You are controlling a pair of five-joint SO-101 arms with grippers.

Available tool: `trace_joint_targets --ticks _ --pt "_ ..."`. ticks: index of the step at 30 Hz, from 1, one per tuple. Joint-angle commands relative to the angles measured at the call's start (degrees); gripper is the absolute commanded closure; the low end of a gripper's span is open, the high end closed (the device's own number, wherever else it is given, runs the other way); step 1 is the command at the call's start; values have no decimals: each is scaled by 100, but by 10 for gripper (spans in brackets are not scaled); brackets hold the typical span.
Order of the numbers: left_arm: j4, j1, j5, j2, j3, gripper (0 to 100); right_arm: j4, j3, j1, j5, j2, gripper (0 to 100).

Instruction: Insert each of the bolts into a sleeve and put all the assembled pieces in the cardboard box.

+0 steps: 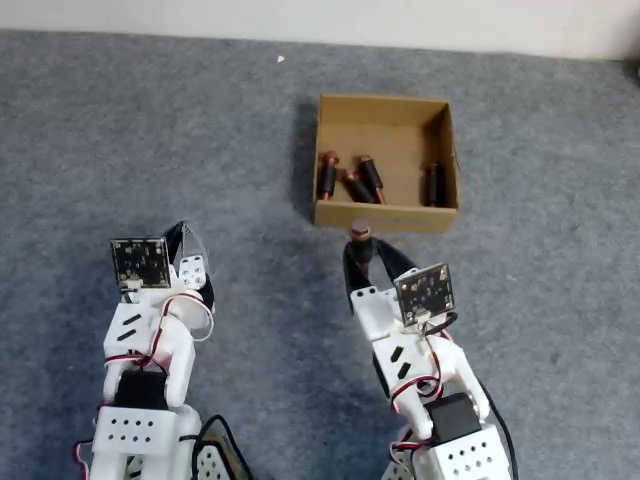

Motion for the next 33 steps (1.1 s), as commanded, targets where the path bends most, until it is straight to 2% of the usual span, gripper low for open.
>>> trace_joint_targets --ticks 1,7,12,20,33 --pt "343 -57 -53 -40 171 976 312 286 180 -79 -84 995" --pt "677 -31 -70 -22 171 976 1727 -989 321 -79 -66 995" --pt "677 -31 -70 -4 171 976 2079 -1771 330 -79 57 995" --pt "677 -31 -70 -4 171 976 2053 -3451 936 -79 2853 995" --pt "677 -31 -79 -4 171 976 -382 -6000 1710 -79 7653 995"
